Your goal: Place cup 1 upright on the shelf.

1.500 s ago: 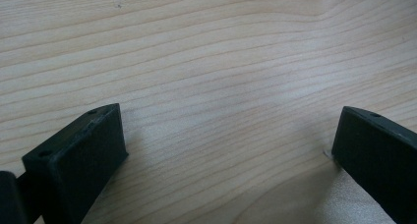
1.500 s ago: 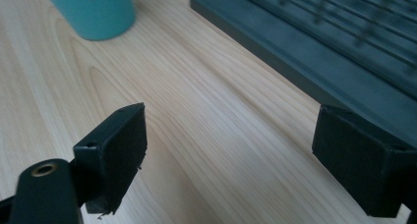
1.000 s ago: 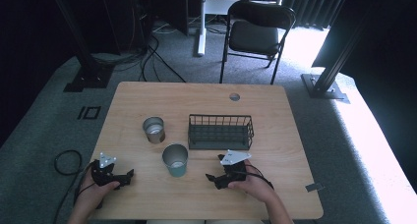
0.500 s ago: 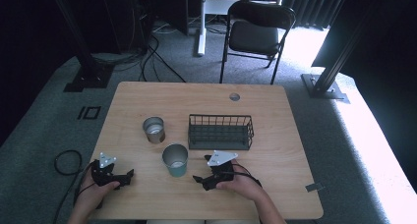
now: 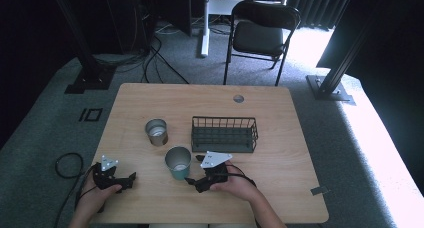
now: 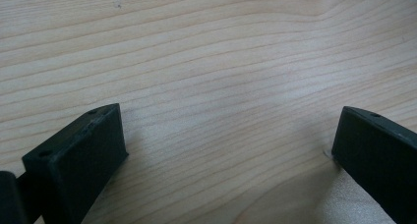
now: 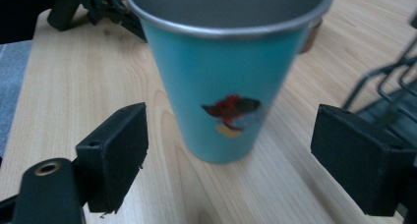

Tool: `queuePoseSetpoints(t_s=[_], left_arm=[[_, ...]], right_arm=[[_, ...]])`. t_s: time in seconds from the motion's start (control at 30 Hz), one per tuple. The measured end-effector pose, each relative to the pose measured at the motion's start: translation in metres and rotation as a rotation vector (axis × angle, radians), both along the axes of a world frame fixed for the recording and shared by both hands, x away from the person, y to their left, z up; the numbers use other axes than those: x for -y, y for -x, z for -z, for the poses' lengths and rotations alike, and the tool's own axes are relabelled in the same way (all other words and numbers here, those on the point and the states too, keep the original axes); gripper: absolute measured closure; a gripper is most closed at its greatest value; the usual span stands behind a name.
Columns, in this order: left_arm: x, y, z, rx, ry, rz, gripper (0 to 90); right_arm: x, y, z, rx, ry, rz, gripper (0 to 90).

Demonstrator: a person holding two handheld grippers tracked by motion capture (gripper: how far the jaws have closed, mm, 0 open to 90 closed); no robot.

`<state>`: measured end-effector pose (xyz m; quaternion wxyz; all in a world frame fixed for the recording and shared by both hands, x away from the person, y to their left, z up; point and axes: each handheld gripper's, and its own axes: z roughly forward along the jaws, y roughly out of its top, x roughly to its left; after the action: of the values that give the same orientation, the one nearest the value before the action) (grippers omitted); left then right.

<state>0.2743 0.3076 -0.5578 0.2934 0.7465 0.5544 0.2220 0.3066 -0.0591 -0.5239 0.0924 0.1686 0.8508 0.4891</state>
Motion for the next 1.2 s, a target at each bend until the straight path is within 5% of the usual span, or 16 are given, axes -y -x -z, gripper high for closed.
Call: queuePoseSetpoints(t_s=[1.2], left_arm=[[0.000, 0.000, 0.000, 0.000, 0.000, 0.000, 0.3]], right_arm=[[-0.038, -0.015, -0.003, 0.030, -0.071, -0.013, 14.2]])
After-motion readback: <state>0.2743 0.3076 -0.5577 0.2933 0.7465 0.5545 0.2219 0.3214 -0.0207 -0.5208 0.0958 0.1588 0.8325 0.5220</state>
